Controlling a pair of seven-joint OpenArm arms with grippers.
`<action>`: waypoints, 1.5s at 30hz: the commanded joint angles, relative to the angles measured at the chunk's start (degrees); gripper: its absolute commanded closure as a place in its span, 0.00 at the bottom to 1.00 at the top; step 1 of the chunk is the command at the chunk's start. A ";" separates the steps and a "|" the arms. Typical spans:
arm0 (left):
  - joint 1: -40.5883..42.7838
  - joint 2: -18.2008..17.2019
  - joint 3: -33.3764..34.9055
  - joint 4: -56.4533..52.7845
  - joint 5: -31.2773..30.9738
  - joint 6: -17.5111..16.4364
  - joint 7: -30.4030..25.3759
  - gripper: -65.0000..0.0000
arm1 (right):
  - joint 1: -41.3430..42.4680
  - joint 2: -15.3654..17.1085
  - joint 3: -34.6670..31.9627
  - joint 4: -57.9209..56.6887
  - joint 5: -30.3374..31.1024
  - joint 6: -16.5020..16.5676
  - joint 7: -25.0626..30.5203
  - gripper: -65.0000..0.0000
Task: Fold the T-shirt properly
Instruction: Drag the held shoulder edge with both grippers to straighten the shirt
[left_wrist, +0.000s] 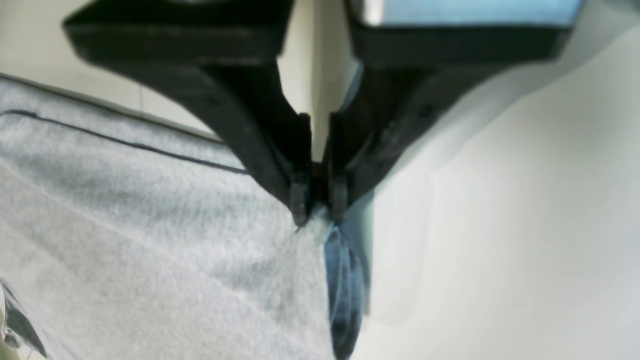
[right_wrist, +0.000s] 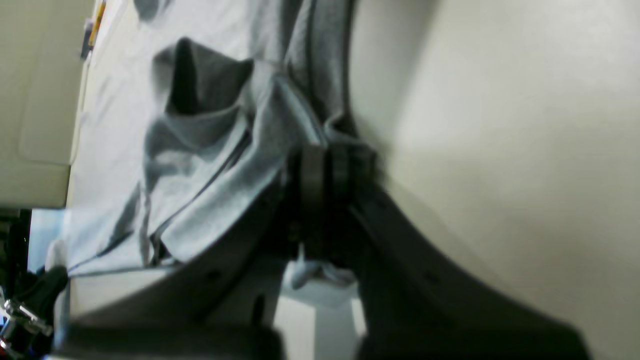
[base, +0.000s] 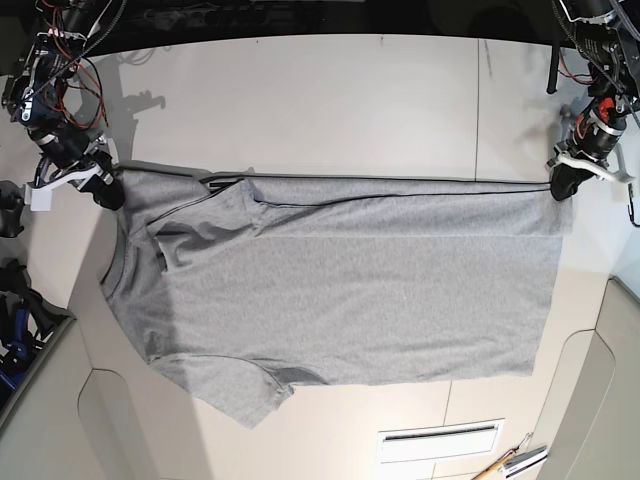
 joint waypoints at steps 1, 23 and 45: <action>-0.26 -0.98 -0.07 0.48 0.09 -0.81 0.28 1.00 | 0.55 0.79 0.11 0.96 0.90 0.68 -0.70 1.00; 10.91 -1.11 -4.83 20.94 -3.34 -1.05 10.01 1.00 | -14.56 2.23 4.15 19.50 8.66 1.57 -8.94 1.00; 25.16 -1.09 -9.11 22.82 -14.95 -5.26 17.53 1.00 | -24.48 3.10 9.68 24.57 12.48 1.55 -13.44 1.00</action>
